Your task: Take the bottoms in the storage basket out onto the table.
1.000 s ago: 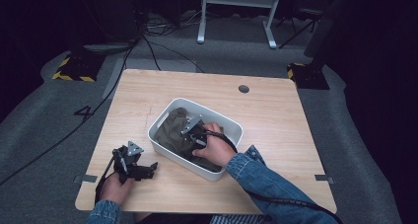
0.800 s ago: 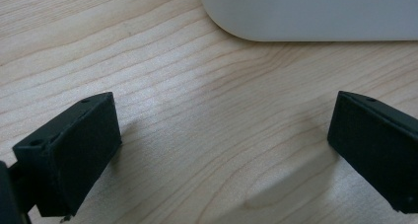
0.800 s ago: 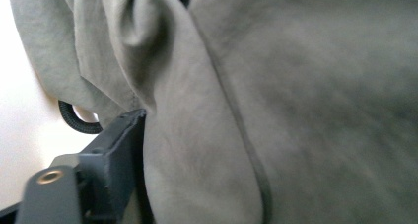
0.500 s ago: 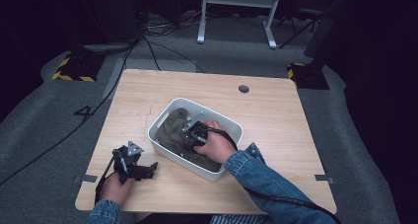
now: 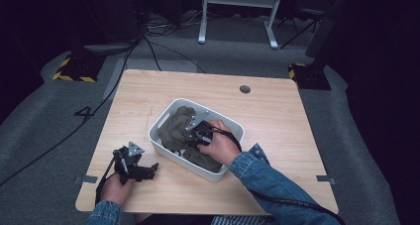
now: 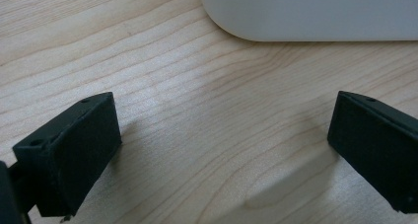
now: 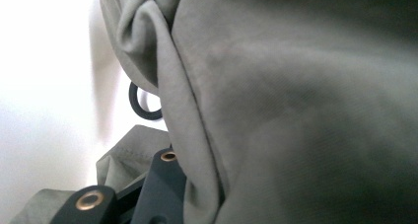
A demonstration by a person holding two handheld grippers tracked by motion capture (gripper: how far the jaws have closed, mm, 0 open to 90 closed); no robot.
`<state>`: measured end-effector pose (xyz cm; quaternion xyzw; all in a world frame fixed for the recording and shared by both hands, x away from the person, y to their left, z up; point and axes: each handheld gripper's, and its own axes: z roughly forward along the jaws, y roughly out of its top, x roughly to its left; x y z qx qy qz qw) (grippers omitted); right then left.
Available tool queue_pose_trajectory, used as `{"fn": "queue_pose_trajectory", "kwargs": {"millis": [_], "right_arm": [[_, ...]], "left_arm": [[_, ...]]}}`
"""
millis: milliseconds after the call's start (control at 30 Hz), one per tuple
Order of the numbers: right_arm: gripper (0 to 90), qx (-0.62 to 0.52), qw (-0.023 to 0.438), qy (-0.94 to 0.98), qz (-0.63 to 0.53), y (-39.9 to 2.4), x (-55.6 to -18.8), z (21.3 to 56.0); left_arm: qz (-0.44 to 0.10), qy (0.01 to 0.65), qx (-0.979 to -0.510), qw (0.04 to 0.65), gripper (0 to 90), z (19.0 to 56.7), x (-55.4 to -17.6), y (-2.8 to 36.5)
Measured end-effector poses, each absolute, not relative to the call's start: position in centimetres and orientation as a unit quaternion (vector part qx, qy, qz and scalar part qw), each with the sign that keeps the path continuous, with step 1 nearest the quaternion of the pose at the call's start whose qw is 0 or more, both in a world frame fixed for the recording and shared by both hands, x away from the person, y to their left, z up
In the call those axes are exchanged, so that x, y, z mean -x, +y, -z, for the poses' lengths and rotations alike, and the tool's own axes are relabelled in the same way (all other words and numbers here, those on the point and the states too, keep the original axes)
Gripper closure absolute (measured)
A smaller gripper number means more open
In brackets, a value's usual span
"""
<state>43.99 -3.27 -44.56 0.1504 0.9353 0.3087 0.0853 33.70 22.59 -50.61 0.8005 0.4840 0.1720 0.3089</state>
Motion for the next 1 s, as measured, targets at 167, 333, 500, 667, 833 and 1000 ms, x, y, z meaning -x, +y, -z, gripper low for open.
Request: {"fn": "queue_pose_trajectory", "kwargs": {"millis": [167, 333, 500, 667, 833, 1000], "right_arm": [[70.9, -0.152, 0.09, 0.925, -0.337, -3.7, -43.8, 43.2], [70.9, -0.152, 0.093, 0.914, -0.365, -4.2, -43.5, 41.5], [70.8, -0.157, 0.094, 0.899, -0.399, -5.0, -43.3, 39.1], [70.8, -0.162, 0.098, 0.888, -0.419, -5.6, -43.2, 37.8], [70.8, -0.167, 0.103, 0.876, -0.441, -6.5, -43.3, 36.5], [70.7, -0.171, 0.11, 0.868, -0.454, -7.3, -43.3, 35.3]], "left_arm": [[-0.171, 0.484, -0.8, 0.31, 0.0, 50.6, -33.7, 22.6], [-0.17, 0.484, -0.801, 0.31, 0.0, 50.6, -33.7, 22.6], [-0.17, 0.484, -0.801, 0.31, 0.0, 50.6, -33.7, 22.6], [-0.17, 0.484, -0.801, 0.31, 0.0, 50.6, -33.7, 22.6], [-0.17, 0.484, -0.801, 0.31, 0.0, 50.6, -33.7, 22.6], [-0.17, 0.484, -0.801, 0.31, 0.0, 50.6, -33.7, 22.6]]}}
